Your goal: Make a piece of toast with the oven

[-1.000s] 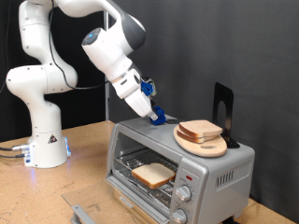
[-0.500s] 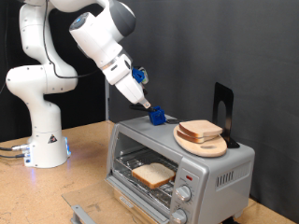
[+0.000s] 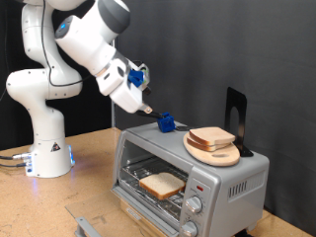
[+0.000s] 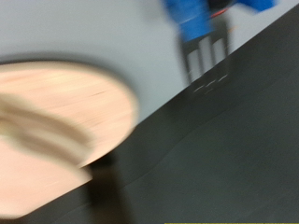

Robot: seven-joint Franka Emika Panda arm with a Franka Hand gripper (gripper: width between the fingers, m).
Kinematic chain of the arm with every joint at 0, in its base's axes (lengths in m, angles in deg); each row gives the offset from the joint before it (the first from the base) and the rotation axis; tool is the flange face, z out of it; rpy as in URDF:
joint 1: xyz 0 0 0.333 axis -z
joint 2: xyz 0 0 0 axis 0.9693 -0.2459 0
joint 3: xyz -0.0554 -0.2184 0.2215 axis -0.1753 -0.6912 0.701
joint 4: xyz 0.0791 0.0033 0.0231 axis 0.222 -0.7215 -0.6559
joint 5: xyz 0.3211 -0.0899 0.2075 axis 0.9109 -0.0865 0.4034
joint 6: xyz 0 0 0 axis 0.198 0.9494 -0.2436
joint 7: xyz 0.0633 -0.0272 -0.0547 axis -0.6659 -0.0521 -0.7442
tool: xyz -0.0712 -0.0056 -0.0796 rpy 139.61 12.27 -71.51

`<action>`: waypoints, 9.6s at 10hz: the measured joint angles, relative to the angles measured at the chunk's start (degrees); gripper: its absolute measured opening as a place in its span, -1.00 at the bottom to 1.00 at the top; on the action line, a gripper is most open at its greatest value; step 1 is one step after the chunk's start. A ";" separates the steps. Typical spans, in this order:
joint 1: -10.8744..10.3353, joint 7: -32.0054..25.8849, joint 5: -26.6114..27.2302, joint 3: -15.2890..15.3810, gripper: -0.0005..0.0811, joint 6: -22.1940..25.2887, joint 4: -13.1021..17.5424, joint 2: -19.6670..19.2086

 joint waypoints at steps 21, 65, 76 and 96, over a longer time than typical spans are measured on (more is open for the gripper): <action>11.98 5.53 -17.80 -14.75 0.68 28.16 14.64 -19.38; 14.31 9.01 -12.32 -12.10 0.68 11.07 8.85 -43.64; 16.34 15.66 -13.80 -13.65 0.68 29.74 9.32 -31.59; 10.17 23.83 2.07 -0.60 0.68 28.14 -0.70 -14.98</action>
